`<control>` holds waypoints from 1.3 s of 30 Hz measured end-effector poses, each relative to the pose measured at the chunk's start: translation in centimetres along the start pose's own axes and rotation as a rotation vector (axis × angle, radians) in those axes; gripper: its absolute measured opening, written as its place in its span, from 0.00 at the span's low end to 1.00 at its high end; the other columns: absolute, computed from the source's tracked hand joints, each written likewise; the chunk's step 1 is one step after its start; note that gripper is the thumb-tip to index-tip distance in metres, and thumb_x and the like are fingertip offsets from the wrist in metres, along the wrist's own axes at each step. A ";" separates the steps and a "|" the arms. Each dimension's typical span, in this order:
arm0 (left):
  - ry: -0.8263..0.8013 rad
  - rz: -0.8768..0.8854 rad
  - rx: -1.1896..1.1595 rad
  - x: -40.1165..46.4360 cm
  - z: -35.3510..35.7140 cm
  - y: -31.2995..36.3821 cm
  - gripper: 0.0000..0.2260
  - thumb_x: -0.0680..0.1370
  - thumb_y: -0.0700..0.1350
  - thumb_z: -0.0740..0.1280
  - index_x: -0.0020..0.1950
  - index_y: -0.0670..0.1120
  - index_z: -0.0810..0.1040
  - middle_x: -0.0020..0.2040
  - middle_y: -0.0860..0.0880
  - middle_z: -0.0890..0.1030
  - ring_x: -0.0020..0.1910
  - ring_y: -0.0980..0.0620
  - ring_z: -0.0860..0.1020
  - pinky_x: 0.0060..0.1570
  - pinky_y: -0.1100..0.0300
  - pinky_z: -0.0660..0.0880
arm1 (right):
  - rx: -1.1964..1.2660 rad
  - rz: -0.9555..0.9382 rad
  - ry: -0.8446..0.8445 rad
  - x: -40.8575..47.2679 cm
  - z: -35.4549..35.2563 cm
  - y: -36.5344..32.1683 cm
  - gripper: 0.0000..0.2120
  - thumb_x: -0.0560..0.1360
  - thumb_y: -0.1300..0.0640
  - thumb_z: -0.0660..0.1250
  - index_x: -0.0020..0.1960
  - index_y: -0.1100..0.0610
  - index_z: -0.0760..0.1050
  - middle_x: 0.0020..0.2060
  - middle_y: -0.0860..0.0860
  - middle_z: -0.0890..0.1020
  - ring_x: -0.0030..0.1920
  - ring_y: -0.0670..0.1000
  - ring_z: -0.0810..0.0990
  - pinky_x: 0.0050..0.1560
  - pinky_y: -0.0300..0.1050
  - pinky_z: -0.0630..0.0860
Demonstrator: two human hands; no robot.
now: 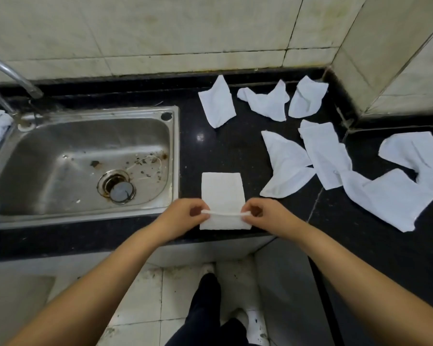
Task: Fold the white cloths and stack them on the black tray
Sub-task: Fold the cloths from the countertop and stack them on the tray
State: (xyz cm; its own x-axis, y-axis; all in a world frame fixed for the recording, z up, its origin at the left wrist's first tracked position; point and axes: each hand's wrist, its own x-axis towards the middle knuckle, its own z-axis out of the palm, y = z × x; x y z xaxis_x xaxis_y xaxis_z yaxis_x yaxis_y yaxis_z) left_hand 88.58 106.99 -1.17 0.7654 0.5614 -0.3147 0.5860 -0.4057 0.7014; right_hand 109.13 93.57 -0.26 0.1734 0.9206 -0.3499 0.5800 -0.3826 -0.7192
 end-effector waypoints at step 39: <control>0.018 -0.250 -0.720 10.2 0.7 5.8 0.07 0.77 0.38 0.64 0.54 0.46 0.71 0.50 0.47 0.80 0.48 0.51 0.79 0.44 0.56 0.77 | 0.887 0.578 0.521 2.8 -2.2 -0.5 0.08 0.74 0.63 0.68 0.52 0.63 0.78 0.53 0.60 0.82 0.52 0.56 0.81 0.56 0.48 0.77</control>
State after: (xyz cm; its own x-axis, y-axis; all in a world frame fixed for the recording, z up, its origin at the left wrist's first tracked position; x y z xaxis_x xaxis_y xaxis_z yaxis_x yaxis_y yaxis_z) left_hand 100.01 109.86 -0.73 0.6244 0.5892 -0.5127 0.4181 0.3024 0.8566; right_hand 111.06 96.51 0.49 0.6525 0.4351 -0.6204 -0.4112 -0.4843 -0.7722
